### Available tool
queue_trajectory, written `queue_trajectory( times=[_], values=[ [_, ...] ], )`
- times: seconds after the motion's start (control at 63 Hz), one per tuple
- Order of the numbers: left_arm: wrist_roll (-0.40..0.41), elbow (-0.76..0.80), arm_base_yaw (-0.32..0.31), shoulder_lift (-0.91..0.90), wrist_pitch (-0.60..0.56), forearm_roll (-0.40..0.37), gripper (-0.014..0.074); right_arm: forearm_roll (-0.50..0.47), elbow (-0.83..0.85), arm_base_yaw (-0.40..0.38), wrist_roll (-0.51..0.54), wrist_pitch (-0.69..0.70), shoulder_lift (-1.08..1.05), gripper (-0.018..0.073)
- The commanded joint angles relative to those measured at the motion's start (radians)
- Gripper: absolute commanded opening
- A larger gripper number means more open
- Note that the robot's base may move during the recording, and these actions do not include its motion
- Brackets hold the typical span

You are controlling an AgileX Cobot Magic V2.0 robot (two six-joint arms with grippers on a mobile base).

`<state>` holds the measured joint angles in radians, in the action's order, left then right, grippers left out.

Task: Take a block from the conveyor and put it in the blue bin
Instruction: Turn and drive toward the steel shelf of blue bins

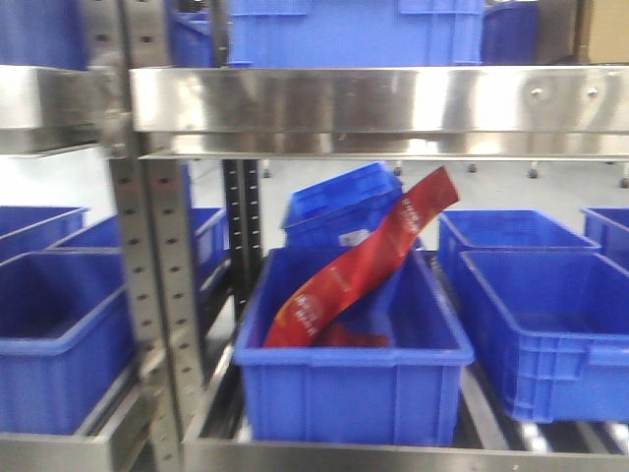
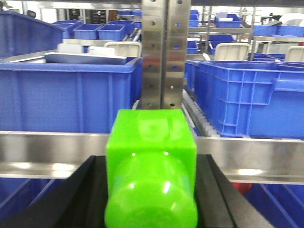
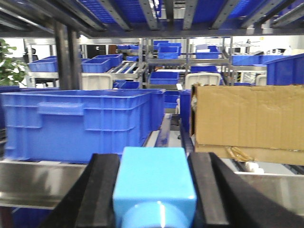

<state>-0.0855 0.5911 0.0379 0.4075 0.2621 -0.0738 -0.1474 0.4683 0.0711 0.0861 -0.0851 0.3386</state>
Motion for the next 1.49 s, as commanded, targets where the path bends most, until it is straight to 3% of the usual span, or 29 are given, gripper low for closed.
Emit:
queue_trajectory(
  times=[0.0, 1.477],
  values=[
    [0.004, 0.001, -0.002, -0.002, -0.018, -0.001, -0.0111, 0.006, -0.001, 0.0, 0.008, 0.027, -0.003, -0.0155],
    [0.004, 0.001, -0.002, -0.002, -0.018, -0.001, -0.0111, 0.006, -0.001, 0.0, 0.008, 0.027, -0.003, -0.0155]
  ],
)
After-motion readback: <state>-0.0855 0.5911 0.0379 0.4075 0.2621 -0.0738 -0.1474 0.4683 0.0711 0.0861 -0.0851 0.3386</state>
